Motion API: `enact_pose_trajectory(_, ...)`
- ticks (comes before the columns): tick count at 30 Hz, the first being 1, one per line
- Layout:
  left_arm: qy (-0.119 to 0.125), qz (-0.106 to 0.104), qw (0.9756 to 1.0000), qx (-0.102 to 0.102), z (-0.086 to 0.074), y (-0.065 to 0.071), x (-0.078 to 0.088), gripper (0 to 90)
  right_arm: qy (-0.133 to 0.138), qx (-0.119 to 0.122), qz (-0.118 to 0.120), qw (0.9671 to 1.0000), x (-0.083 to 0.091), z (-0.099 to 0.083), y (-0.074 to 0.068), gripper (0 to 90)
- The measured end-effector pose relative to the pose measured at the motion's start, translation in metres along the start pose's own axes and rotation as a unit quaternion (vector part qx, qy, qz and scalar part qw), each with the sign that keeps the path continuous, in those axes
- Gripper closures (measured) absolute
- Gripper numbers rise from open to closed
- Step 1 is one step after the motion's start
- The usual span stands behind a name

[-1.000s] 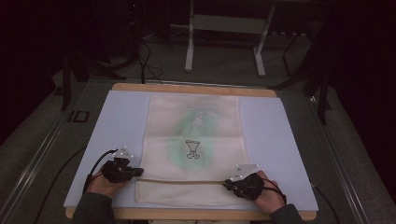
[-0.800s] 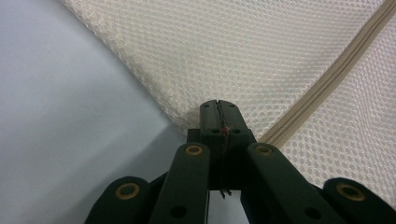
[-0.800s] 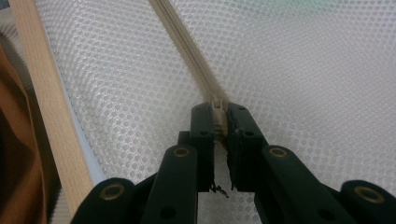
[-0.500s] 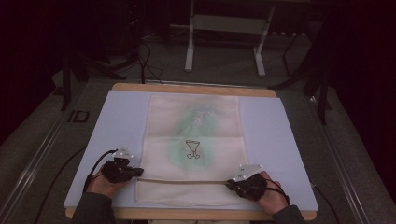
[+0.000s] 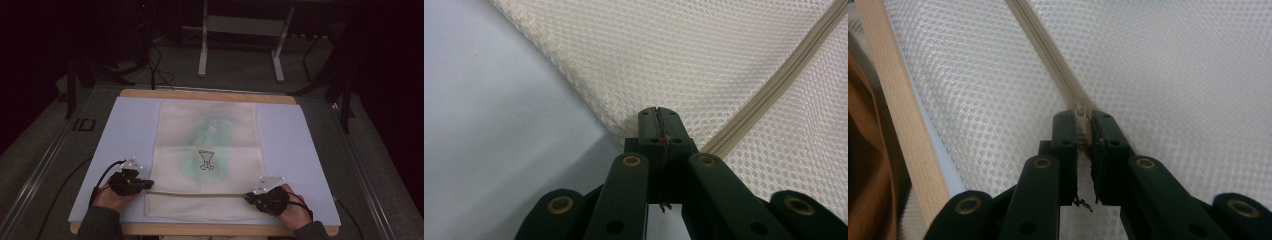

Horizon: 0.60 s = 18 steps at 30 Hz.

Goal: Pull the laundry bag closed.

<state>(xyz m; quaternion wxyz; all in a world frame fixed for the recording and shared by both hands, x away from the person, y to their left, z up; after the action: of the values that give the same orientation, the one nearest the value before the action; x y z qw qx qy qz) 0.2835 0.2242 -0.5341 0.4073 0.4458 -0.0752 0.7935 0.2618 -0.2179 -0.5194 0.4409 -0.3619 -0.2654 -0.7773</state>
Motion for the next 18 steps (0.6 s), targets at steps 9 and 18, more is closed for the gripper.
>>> enact_pose_trajectory(9, 0.0, 0.0, 1.0, 0.0, 0.0, 0.0, 0.0, 89.9, 0.005, -0.008, -0.002, 1.0, 0.006, -0.0063, 0.0035, 82.2)
enact_pose_trajectory(18, 0.0, -0.001, 1.0, 0.002, -0.0001, -0.0001, 0.0, 89.9, 0.004, -0.008, -0.001, 1.0, 0.0083, -0.0089, 0.0052, 82.3)
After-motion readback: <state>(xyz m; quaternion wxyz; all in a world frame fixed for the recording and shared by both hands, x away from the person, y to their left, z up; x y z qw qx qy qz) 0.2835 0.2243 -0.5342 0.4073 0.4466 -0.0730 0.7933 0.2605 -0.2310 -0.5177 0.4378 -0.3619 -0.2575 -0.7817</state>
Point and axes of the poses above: each handheld gripper's, and its own axes: x roughly backward along the jaws, z roughly out of its top, y roughly to its right, the point moved 1 cm from there along -x, roughly forward along the jaws, and after that the axes turned 3 degrees about -z, right-handed, at the moved point
